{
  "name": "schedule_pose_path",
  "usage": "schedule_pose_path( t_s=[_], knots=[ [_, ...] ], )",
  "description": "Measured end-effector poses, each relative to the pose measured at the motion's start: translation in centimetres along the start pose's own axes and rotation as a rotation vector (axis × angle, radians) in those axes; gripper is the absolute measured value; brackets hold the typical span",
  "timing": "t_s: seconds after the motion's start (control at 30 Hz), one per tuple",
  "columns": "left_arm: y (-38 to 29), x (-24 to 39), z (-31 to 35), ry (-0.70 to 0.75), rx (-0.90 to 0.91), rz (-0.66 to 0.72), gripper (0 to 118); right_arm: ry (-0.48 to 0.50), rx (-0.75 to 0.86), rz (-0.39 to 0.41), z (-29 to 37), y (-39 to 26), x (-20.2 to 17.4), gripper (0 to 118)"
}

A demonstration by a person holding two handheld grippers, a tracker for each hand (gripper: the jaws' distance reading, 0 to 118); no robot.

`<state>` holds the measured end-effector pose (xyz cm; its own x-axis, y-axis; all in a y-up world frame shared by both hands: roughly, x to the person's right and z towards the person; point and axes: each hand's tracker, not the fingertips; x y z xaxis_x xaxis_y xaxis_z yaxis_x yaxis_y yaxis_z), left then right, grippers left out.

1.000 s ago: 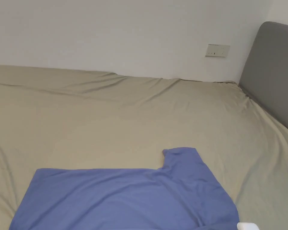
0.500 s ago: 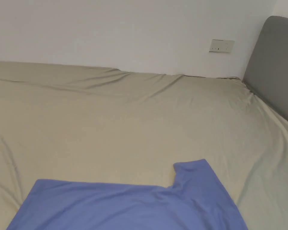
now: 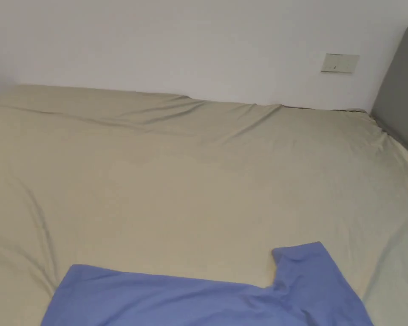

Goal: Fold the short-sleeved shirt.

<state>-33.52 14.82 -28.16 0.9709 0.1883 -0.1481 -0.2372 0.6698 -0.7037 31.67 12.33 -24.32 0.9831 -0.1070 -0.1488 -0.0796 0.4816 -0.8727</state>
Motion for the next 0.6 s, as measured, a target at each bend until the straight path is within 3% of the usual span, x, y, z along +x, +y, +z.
schedule_pose_path(
  t_s=[0.1, 0.17, 0.27, 0.3, 0.33, 0.4, 0.43, 0.47, 0.6],
  knots=[
    [6.7, 2.0, -4.2, -0.053, 0.109, -0.018, 117, -0.013, 0.108, -0.031, 1.8, 2.5, 0.3, 103],
    [9.5, 3.2, -10.0, -0.117, 0.038, -0.047, 117, -0.02, 0.167, -0.049, 2.1, 4.0, 0.5, 103],
    [11.0, 5.2, -18.8, -0.009, -0.172, -0.072, 112, -0.04, 0.183, -0.067, 1.4, 6.0, 0.1, 103],
    [10.6, 5.2, -21.4, 0.023, -0.221, -0.101, 102, -0.041, 0.187, -0.073, 1.2, 6.6, -0.1, 103],
    [10.2, 5.4, -23.0, 0.05, -0.268, -0.136, 79, -0.049, 0.189, -0.082, 1.2, 7.2, -0.5, 103],
    [8.8, 5.4, -24.3, 0.13, -0.271, -0.205, 64, -0.035, 0.221, -0.082, 1.5, 8.4, -1.1, 103],
    [9.1, 4.4, -23.4, 0.066, -0.149, -0.189, 34, -0.017, 0.24, -0.078, 1.6, 9.3, -1.4, 103],
    [9.6, 4.4, -22.8, 0.064, -0.193, -0.183, 5, -0.006, 0.243, -0.073, 1.5, 10.3, -1.5, 103],
    [9.9, 3.7, -19.3, -0.002, -0.145, -0.145, 5, -0.013, 0.244, -0.021, -2.1, 16.9, -1.8, 103]
  ],
)
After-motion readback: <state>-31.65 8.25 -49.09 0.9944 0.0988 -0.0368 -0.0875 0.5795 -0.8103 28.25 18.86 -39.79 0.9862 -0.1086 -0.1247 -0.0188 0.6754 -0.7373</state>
